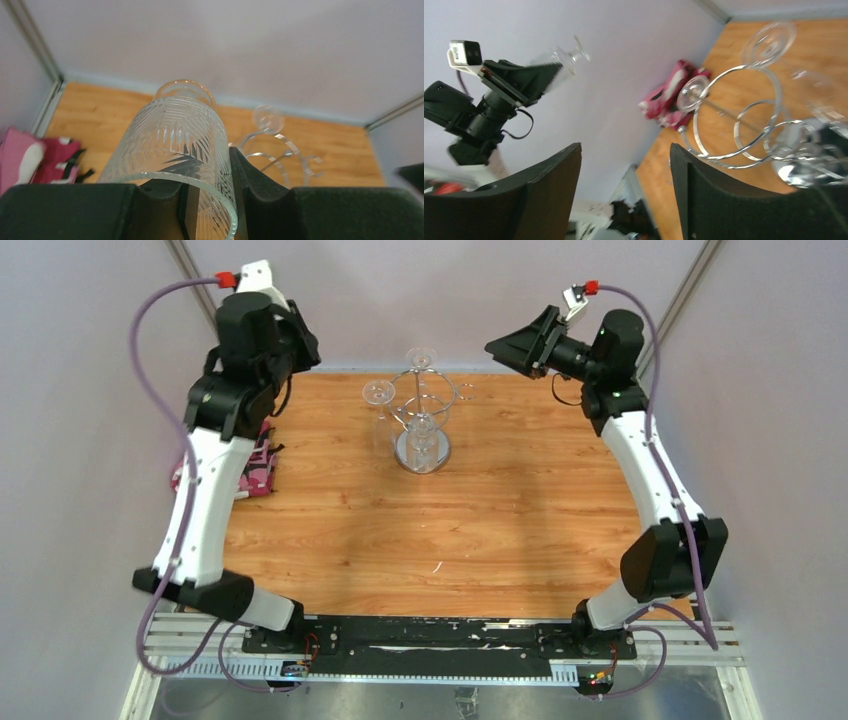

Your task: Take the wine glass off the wine glass rack

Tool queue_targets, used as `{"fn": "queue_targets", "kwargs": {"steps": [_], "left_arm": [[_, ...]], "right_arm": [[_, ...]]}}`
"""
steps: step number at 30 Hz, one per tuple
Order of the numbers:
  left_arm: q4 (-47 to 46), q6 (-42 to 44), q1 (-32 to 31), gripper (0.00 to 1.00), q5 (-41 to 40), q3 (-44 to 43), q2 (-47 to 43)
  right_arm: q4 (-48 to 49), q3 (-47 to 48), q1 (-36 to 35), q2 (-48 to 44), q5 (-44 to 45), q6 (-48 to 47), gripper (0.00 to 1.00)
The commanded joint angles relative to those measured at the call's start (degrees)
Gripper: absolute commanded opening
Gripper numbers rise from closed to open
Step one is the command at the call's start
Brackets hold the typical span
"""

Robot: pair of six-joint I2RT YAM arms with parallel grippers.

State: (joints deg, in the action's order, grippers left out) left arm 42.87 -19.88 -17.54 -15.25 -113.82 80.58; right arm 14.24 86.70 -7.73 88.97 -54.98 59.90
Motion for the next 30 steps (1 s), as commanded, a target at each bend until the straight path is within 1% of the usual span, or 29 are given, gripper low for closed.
{"fn": "queue_targets", "kwargs": {"steps": [1, 4, 8, 12, 18, 23, 30], "left_arm": [[10.65, 1.57, 6.82, 0.00, 0.57, -0.05, 9.45], [10.78, 0.60, 10.50, 0.00, 4.13, -0.12, 14.64], [11.10, 0.41, 13.05, 0.00, 5.06, 0.57, 19.61], [11.09, 0.72, 14.90, 0.00, 10.20, -0.39, 25.36], [12.09, 1.94, 15.69, 0.00, 13.04, -3.90, 35.73], [14.54, 3.09, 15.70, 0.00, 11.01, -7.54, 42.83], [14.37, 3.54, 15.70, 0.00, 10.89, -6.23, 45.45]], "right_arm": [[-38.51, 9.49, 0.91, -6.87, 17.82, -36.16, 0.78], [-41.98, 10.14, 1.13, -9.20, 25.25, -41.19, 0.88], [-44.40, 9.98, 1.17, -10.25, 31.88, -44.91, 0.99], [-44.86, 9.77, 1.20, -9.68, 33.60, -45.63, 0.99], [-45.00, 9.55, 1.18, -8.70, 34.82, -45.57, 1.00], [-44.05, 8.57, 1.16, -7.89, 34.81, -44.83, 1.00], [-42.83, 7.25, 1.31, -7.90, 33.82, -44.35, 1.00]]}}
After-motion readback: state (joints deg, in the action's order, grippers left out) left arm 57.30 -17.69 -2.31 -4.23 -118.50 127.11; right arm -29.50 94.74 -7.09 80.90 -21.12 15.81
